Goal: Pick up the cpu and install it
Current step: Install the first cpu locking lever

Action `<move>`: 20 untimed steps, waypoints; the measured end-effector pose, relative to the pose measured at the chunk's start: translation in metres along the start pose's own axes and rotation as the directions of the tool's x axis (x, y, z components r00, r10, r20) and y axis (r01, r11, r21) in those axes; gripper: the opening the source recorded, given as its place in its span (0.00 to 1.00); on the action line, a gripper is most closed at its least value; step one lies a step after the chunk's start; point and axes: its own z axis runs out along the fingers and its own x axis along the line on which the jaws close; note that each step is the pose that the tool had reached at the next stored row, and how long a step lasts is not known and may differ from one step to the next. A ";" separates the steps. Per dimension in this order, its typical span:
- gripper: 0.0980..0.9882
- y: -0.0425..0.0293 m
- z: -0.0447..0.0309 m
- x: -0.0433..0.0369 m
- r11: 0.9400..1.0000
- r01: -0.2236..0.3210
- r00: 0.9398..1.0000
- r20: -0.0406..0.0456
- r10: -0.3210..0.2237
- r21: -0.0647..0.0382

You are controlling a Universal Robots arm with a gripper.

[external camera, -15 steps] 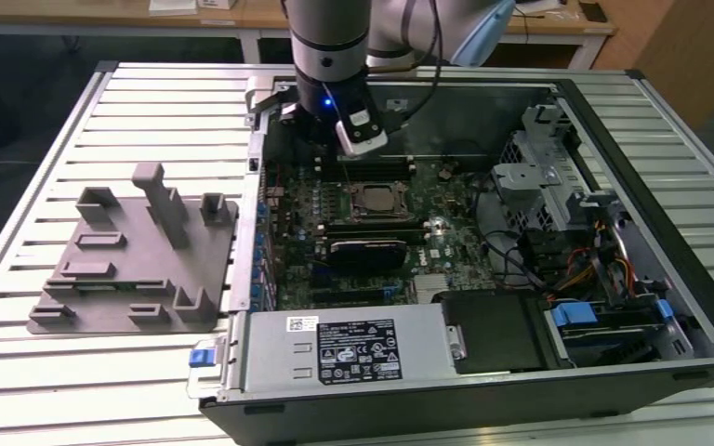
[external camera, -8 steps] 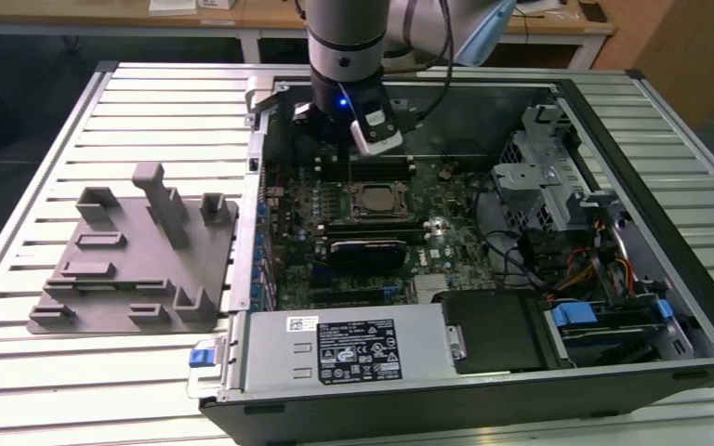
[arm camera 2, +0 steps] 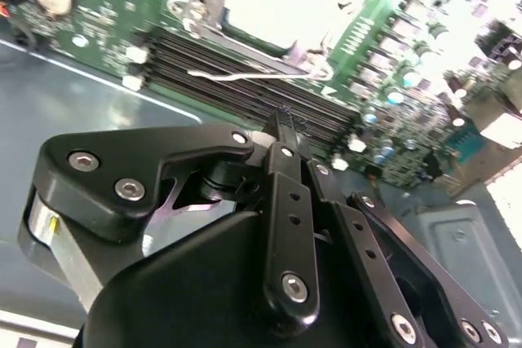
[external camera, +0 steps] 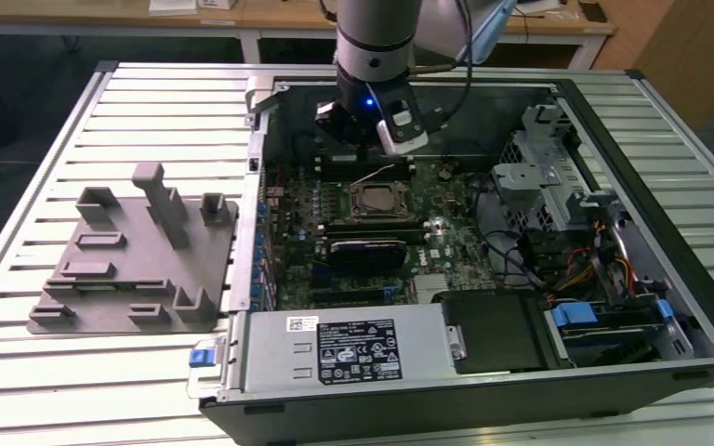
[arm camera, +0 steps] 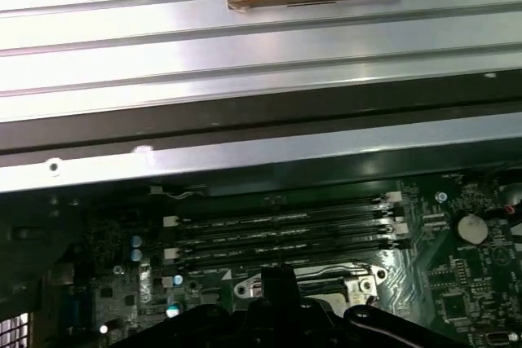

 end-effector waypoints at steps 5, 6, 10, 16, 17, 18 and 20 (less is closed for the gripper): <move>0.01 0.0018 0.0002 -0.0157 1.000 -0.001 1.000 -0.004 0.001 0.001; 0.01 0.0021 0.0002 -0.0185 1.000 -0.001 1.000 -0.005 0.001 0.001; 0.01 0.0024 0.0003 -0.0218 1.000 -0.001 1.000 -0.005 0.001 0.001; 0.01 0.0021 0.0019 -0.0219 1.000 -0.001 1.000 -0.004 0.001 0.002; 0.01 0.0019 0.0025 -0.0219 1.000 -0.001 1.000 -0.004 0.001 0.002; 0.01 0.0017 0.0032 -0.0219 1.000 -0.001 1.000 -0.003 0.001 0.002; 0.01 0.0014 0.0046 -0.0219 1.000 0.000 1.000 -0.001 0.000 0.003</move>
